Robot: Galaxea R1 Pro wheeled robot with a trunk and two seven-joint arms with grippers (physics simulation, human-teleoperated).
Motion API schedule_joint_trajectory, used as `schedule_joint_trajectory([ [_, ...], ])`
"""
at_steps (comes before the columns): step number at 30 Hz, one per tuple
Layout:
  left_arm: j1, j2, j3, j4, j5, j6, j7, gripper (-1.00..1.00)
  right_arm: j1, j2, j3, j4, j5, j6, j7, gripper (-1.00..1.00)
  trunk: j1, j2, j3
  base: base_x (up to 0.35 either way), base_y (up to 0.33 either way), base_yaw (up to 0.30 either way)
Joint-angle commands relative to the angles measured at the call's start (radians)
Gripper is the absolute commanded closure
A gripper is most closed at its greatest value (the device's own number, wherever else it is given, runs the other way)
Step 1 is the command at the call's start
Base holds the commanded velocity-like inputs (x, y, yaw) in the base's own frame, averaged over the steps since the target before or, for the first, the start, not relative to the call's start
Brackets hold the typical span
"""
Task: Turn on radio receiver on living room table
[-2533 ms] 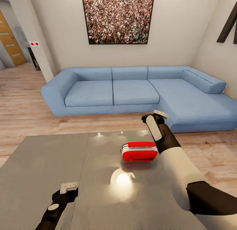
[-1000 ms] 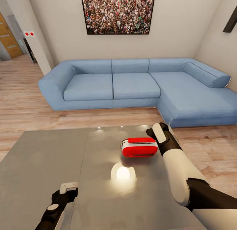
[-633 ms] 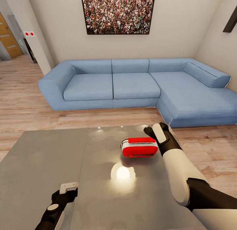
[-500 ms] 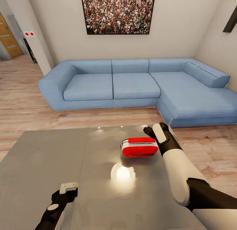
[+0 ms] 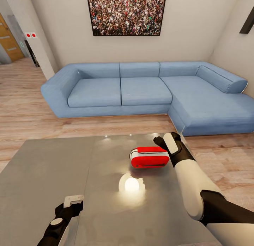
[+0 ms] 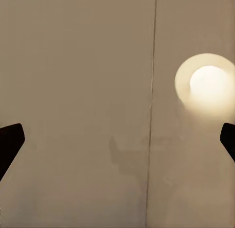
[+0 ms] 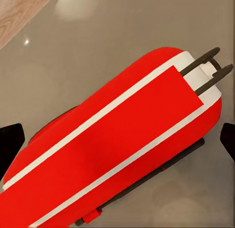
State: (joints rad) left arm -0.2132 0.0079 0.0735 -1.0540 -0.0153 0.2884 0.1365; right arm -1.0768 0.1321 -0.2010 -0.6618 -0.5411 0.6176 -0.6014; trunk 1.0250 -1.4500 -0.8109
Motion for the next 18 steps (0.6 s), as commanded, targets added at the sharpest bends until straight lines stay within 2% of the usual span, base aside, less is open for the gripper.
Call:
schedule_joint_trajectory([
  [1, 0.000, 0.001, 0.000, 0.000, 0.000, 0.000, 0.000, -1.00, 0.000, -0.005, -0.001, 0.010, 0.000, 0.000, 0.000, -1.00, 0.000, 0.000, -0.001, 0.000, 0.000, 0.000],
  [13, 0.000, 0.003, 0.000, 0.000, 0.002, 0.000, 0.000, -1.00, 0.000, -0.015, -0.003, 0.028, -0.002, -0.001, 0.002, -1.00, 0.000, 0.000, -0.009, 0.000, 0.001, 0.000],
  [18, 0.000, 0.003, 0.000, 0.000, 0.003, 0.000, 0.000, -1.00, 0.000, -0.016, -0.002, 0.028, -0.002, -0.001, 0.002, -1.00, 0.000, 0.000, -0.009, -0.043, 0.122, 0.000],
])
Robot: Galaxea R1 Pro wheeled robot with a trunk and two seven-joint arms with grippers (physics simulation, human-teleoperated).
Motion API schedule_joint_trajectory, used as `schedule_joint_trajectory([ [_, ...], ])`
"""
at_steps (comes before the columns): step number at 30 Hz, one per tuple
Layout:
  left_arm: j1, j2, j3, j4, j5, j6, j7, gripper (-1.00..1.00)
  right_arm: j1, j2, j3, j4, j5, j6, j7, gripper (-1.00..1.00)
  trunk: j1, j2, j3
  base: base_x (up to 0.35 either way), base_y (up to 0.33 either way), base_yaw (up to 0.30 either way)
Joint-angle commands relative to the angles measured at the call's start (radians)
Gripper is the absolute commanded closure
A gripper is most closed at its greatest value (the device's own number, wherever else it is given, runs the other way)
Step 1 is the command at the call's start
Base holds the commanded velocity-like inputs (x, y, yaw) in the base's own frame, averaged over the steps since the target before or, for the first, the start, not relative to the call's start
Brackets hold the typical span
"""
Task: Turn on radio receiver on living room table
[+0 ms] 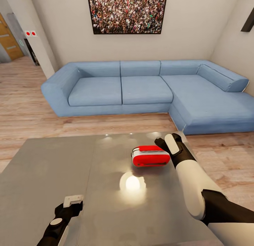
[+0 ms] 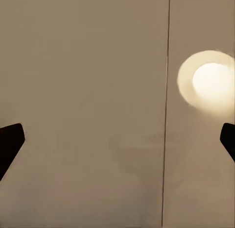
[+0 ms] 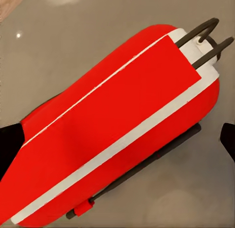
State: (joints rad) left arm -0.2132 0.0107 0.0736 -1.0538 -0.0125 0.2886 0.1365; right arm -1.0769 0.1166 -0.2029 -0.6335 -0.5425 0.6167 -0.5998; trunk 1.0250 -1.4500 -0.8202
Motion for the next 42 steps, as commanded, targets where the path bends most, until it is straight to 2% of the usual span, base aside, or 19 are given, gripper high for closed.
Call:
schedule_joint_trajectory([
  [1, 0.000, 0.000, 0.000, 0.000, 0.000, 0.000, 0.000, -1.00, 0.000, 0.000, 0.000, 0.000, 0.000, 0.000, 0.000, -1.00, 0.000, 0.000, 0.000, -0.028, 0.076, 0.000],
  [12, 0.000, 0.000, 0.000, 0.001, 0.000, 0.000, 0.000, -1.00, 0.000, 0.000, 0.004, 0.000, 0.002, 0.000, 0.005, -1.00, 0.000, 0.000, 0.000, -0.004, 0.012, 0.000],
  [16, 0.000, 0.000, 0.000, 0.002, -0.001, 0.000, 0.000, -1.00, 0.000, 0.000, 0.011, -0.001, 0.005, 0.001, 0.068, -1.00, 0.000, 0.000, 0.000, 0.000, 0.000, 0.000],
  [22, 0.000, 0.000, 0.000, 0.003, -0.001, 0.000, 0.000, -1.00, 0.000, 0.000, 0.014, -0.001, 0.008, 0.003, 0.107, -1.00, 0.000, 0.000, 0.000, 0.000, 0.000, 0.000],
  [42, 0.000, 0.001, 0.000, 0.004, -0.001, 0.000, 0.000, -1.00, 0.000, 0.000, 0.021, -0.003, 0.011, 0.000, 0.125, -1.00, 0.000, 0.000, 0.000, 0.000, 0.000, 0.000],
])
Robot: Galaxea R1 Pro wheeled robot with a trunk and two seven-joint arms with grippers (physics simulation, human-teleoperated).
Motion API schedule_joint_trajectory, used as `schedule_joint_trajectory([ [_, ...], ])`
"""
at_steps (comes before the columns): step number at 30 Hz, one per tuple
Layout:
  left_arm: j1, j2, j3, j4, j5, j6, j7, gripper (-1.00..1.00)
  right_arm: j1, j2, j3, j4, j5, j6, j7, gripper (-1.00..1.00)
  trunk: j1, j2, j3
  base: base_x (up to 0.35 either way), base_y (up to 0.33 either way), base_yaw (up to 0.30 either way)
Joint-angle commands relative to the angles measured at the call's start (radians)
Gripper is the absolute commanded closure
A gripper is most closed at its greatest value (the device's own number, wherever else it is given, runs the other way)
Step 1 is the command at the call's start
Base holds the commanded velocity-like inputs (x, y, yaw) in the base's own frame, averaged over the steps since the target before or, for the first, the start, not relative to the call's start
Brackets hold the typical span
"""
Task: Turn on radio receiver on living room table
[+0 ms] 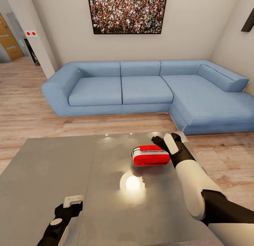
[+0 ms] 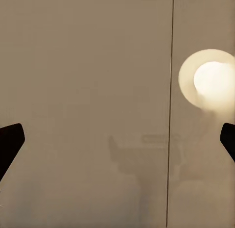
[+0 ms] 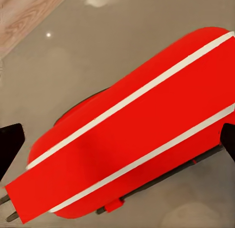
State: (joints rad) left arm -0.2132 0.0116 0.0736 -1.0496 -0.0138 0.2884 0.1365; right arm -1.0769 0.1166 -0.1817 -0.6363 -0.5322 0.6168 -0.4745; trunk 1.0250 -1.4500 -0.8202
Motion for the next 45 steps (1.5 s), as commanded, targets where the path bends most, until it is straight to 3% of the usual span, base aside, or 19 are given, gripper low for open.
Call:
schedule_joint_trajectory([
  [1, 0.000, 0.000, 0.000, 0.000, 0.000, 0.000, 0.000, -1.00, 0.000, 0.000, 0.006, 0.000, 0.000, 0.000, 0.005, -1.00, 0.000, 0.000, 0.000, 0.000, 0.000, 0.000],
  [3, 0.000, -0.001, 0.000, 0.000, 0.000, 0.000, 0.000, -1.00, 0.000, 0.000, 0.038, 0.000, 0.004, -0.002, 0.027, -1.00, 0.000, 0.000, 0.000, 0.000, 0.000, 0.000],
  [8, 0.000, 0.000, 0.000, 0.000, 0.000, 0.000, 0.000, -1.00, 0.000, 0.000, 0.072, 0.001, 0.006, -0.003, 0.045, -1.00, 0.000, 0.000, 0.000, 0.000, 0.000, 0.000],
  [45, 0.000, 0.000, 0.000, 0.000, 0.002, -0.002, -0.002, -1.00, 0.000, -0.003, 0.073, 0.001, 0.008, -0.003, 0.047, -1.00, 0.000, 0.000, 0.000, 0.000, 0.000, 0.000],
])
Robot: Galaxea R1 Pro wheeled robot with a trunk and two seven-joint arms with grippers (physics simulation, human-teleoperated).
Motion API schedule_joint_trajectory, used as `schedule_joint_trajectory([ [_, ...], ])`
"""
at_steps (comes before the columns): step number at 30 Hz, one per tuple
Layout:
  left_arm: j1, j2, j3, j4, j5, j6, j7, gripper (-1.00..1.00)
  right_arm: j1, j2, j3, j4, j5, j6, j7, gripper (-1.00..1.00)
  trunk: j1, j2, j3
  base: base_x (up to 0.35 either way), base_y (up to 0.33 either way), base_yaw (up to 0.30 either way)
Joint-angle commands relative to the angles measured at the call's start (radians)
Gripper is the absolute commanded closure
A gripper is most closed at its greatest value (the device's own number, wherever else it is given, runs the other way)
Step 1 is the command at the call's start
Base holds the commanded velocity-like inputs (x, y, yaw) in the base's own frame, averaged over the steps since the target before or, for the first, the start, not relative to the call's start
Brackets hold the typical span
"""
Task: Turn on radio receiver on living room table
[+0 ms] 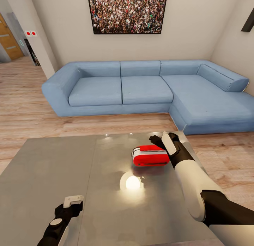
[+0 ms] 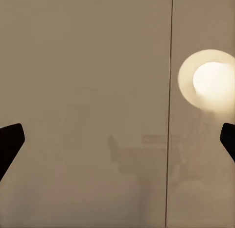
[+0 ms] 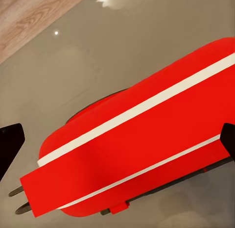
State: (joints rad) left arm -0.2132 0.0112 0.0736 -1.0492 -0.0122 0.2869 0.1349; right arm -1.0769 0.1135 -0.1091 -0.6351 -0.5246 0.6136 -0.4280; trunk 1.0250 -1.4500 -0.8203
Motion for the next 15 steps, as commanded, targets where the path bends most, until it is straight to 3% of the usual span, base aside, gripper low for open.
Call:
schedule_joint_trajectory([
  [1, 0.000, 0.000, 0.000, 0.000, 0.000, 0.000, 0.000, -1.00, 0.000, 0.000, 0.000, 0.000, 0.000, 0.000, 0.000, -1.00, 0.000, 0.000, 0.000, 0.000, 0.000, 0.000],
  [15, 0.000, 0.000, 0.000, 0.000, -0.001, 0.000, 0.002, -1.00, 0.000, 0.000, 0.000, 0.000, 0.000, 0.000, 0.000, -1.00, 0.000, 0.000, -0.020, 0.000, 0.000, 0.000],
])
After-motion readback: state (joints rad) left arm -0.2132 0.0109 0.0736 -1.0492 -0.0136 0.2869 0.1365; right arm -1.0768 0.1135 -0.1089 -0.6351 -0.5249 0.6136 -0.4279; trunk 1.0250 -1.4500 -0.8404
